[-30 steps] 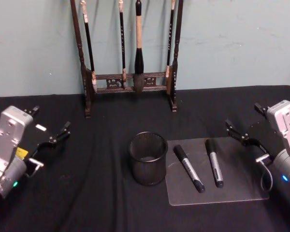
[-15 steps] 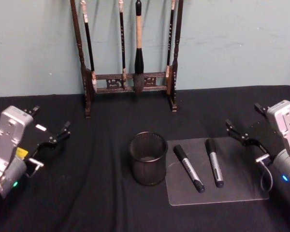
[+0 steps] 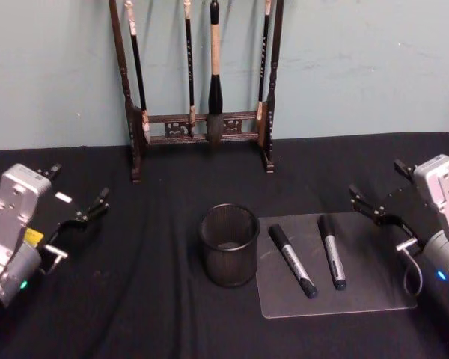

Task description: Pick up the water-based marker from the table and place it into the pen holder.

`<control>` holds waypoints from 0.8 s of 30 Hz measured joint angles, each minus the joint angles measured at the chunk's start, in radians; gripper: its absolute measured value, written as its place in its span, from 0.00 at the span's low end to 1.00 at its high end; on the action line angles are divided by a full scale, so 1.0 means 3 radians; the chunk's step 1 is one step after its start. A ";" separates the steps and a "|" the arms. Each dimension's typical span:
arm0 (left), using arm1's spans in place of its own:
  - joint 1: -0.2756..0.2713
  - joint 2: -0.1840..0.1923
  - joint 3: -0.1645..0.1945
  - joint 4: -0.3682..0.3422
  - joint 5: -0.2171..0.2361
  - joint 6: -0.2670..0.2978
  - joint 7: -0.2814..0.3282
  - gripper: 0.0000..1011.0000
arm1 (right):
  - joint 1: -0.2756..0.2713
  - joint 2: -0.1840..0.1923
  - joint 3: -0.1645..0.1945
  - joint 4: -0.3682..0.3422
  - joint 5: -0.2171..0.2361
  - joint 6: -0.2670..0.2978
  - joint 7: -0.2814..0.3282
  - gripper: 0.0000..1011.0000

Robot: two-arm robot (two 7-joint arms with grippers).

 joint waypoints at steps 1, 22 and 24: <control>0.0000 0.0000 0.0000 0.0000 0.0000 0.0000 0.0000 0.99 | -0.0006 -0.0004 0.0023 -0.0015 0.0027 0.0035 0.0027 0.99; 0.0000 0.0000 0.0000 0.0000 0.0000 0.0000 0.0000 0.99 | 0.0095 -0.0012 0.0264 -0.0373 0.0769 0.1599 0.0886 0.99; 0.0000 0.0000 0.0000 0.0000 0.0000 0.0000 0.0000 0.99 | 0.0097 -0.0013 0.0261 -0.0374 0.0771 0.1629 0.0902 0.99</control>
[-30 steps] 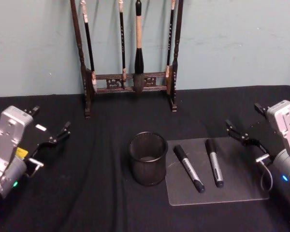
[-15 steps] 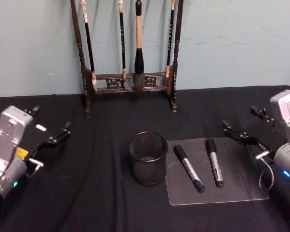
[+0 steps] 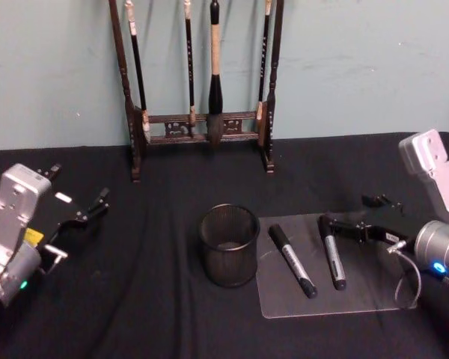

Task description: Pick up the water-based marker from the table and place it into the pen holder.

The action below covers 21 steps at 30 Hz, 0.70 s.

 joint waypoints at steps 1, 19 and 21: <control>0.0000 0.0000 0.0000 0.0000 0.0000 0.0000 0.0000 0.99 | 0.0004 -0.0002 -0.0006 -0.0001 0.0003 0.0053 0.0031 0.99; 0.0000 0.0000 0.0000 0.0000 0.0000 0.0000 0.0000 0.99 | 0.0140 -0.0115 -0.0093 0.0232 -0.0202 0.0317 0.0266 0.99; 0.0000 0.0000 0.0000 0.0000 0.0000 0.0000 0.0000 0.99 | 0.0145 -0.0127 -0.0097 0.0248 -0.0223 0.0328 0.0285 0.99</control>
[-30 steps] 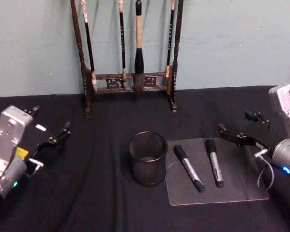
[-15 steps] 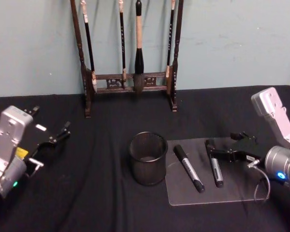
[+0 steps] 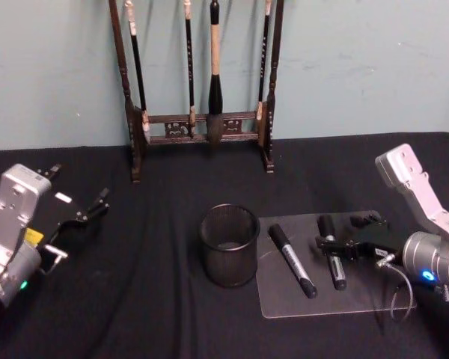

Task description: Pick up the water-based marker from the table and place it into the pen holder.

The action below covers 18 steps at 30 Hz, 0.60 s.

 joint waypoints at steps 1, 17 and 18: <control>0.0000 0.0000 0.0000 0.0000 0.0000 0.0000 0.0000 0.99 | 0.0001 -0.0005 0.0000 0.0005 -0.0008 0.0004 0.0007 0.99; 0.0000 0.0000 0.0000 0.0000 0.0000 0.0000 0.0000 0.99 | -0.0006 -0.0112 0.0046 0.0057 -0.0134 0.0067 0.0045 0.99; 0.0000 0.0000 0.0000 0.0000 0.0000 0.0000 0.0000 0.99 | -0.0001 -0.0125 0.0048 0.0067 -0.0147 0.0067 0.0052 0.99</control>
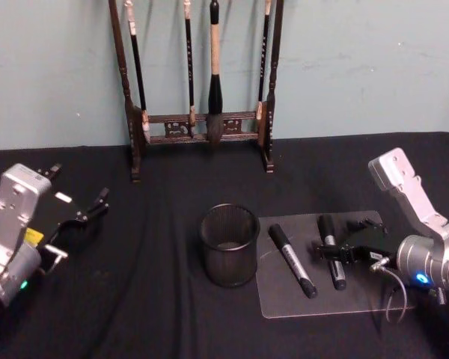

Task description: Pick up the water-based marker from the table and place it into the pen holder.

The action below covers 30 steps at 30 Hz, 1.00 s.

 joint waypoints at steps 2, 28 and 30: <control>0.0000 0.0000 0.0000 0.0000 0.0000 0.0000 0.0000 0.99 | 0.0004 -0.0012 0.0002 0.0011 -0.0012 0.0002 0.0007 0.99; 0.0000 0.0000 0.0000 0.0000 0.0000 0.0000 0.0000 0.99 | 0.0018 -0.0061 0.0002 0.0060 -0.0106 0.0024 0.0027 0.92; 0.0000 0.0000 0.0000 0.0000 0.0000 0.0000 0.0000 0.99 | 0.0018 -0.0061 0.0002 0.0059 -0.0104 0.0023 0.0027 0.86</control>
